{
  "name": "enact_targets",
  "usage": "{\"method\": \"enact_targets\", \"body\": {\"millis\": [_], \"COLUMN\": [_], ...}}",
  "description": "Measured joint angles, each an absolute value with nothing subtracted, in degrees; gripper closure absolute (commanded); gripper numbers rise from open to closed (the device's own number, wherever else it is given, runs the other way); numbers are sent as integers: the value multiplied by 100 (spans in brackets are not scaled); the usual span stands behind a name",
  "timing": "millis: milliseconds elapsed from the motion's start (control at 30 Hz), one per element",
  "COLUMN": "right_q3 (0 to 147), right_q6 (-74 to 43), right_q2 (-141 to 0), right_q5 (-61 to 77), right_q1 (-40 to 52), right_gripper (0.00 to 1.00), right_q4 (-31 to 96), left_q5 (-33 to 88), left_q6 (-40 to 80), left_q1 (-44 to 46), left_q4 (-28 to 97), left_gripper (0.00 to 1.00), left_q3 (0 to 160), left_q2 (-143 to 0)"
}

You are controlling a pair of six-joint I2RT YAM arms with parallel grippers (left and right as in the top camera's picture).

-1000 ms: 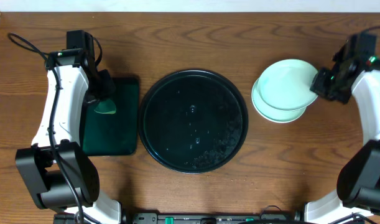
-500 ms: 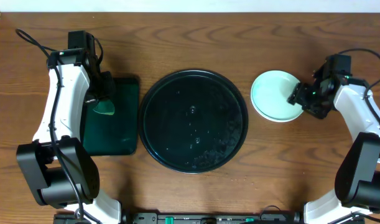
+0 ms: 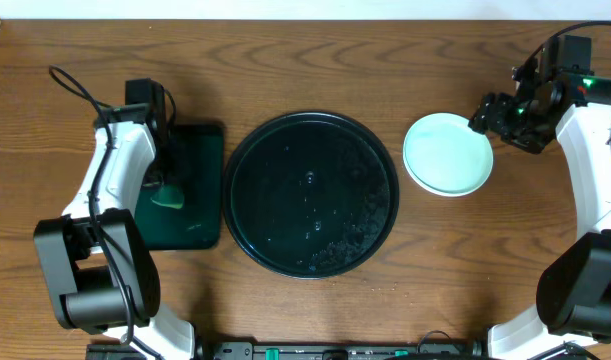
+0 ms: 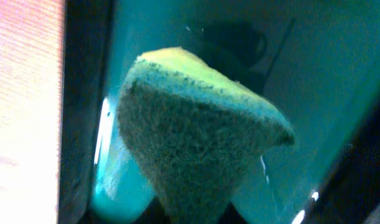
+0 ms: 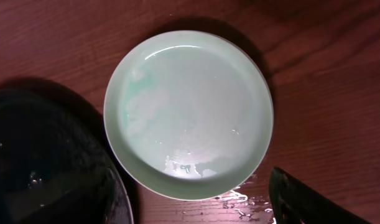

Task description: Clean dirty plates on tray and stack at the side

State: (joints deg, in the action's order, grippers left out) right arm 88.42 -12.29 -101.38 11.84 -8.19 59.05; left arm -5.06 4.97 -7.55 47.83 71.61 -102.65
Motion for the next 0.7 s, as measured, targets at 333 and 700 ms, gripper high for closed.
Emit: {"method": "enact_targets", "body": {"millis": [333, 700], "right_q3": [8842, 8842], "right_q6": [-832, -178], "right_q2": [-10103, -8385], "right_q5": [1181, 1203], "right_q1": [-703, 19], "right_gripper": [25, 25], "right_q4": [5927, 6206], "left_q5": [-318, -176], "left_q6": [486, 486], "left_q1": [-755, -751], "left_q4": [5181, 5603], "left_gripper": [27, 27], "left_q3": [6949, 7544], "left_q2": [-10235, -8626]}}
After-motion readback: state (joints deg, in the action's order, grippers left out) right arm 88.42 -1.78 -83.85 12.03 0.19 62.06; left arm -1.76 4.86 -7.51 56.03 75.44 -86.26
